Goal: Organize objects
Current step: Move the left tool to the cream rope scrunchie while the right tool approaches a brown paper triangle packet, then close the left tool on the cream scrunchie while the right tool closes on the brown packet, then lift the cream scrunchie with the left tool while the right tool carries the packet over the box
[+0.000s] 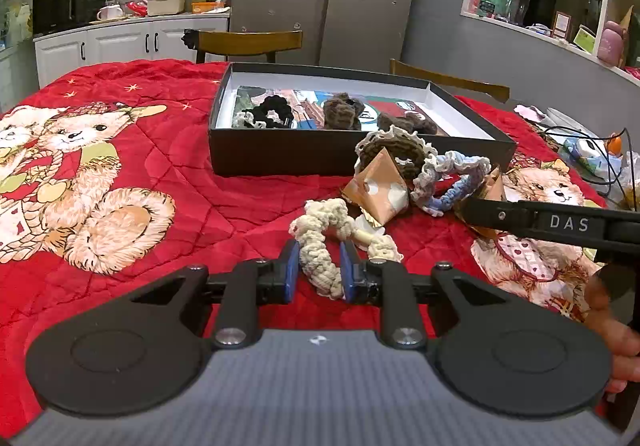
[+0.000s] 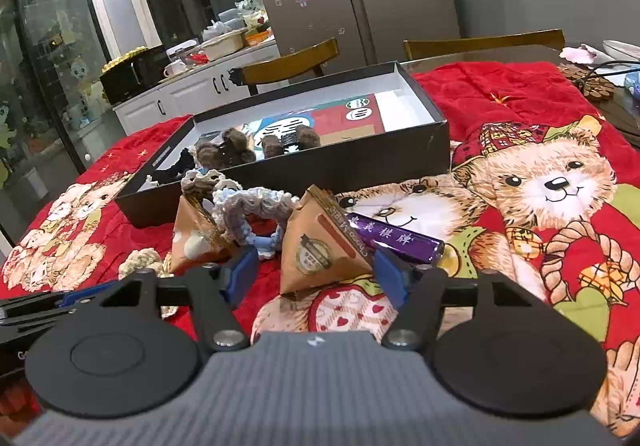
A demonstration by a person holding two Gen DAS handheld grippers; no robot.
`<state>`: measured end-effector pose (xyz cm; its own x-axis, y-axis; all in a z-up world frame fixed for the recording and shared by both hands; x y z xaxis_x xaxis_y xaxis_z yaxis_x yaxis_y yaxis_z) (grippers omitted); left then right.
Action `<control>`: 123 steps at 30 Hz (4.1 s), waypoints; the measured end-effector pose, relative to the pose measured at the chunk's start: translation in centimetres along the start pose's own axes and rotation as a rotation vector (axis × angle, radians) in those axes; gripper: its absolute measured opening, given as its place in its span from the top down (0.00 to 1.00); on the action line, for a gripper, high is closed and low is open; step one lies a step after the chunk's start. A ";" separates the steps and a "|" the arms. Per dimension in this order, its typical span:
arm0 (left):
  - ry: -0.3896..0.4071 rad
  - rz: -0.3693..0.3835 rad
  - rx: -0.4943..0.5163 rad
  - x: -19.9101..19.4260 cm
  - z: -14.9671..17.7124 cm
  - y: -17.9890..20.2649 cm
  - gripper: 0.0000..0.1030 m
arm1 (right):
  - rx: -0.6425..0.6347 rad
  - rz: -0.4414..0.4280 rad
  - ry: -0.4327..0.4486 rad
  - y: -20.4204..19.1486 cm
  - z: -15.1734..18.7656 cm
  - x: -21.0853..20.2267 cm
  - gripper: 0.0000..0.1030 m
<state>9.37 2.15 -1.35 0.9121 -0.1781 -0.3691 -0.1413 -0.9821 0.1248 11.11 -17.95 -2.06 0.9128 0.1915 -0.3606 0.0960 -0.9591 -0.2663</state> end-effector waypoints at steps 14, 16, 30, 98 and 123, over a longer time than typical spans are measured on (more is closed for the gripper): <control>0.009 -0.012 0.004 -0.1 0.0 0.1 0.75 | -0.007 0.020 0.008 0.1 0.0 0.0 0.50; 0.015 -0.009 0.003 -0.3 0.0 0.1 0.75 | -0.009 0.020 0.011 0.1 0.0 -0.1 0.50; 0.057 0.001 -0.007 -0.9 -0.3 0.0 0.78 | -0.001 0.023 0.075 0.1 -0.4 -1.0 0.51; 0.351 -0.086 0.052 -6.5 -10.8 0.1 0.86 | -0.075 -0.126 0.247 -7.1 -9.5 -4.4 0.51; 0.489 -0.002 -0.051 -0.3 -23.6 -2.1 0.86 | 0.108 -0.110 0.141 -8.5 -17.5 9.2 0.51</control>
<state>18.42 5.69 20.23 0.9879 -0.1141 0.1049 -0.1312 -0.9760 0.1738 25.68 -11.73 12.51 0.9465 0.2553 -0.1972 0.1619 -0.9047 -0.3941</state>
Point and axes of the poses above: each gripper's, at about its wrist camera, not at the fingertips, and x roughly the way its jaws point, y to its right, z to its underside, the point moved 4 cm from there along x, roughly the way its jaws point, and after that the axes turned 12 degrees about y, right-handed, at the moved point
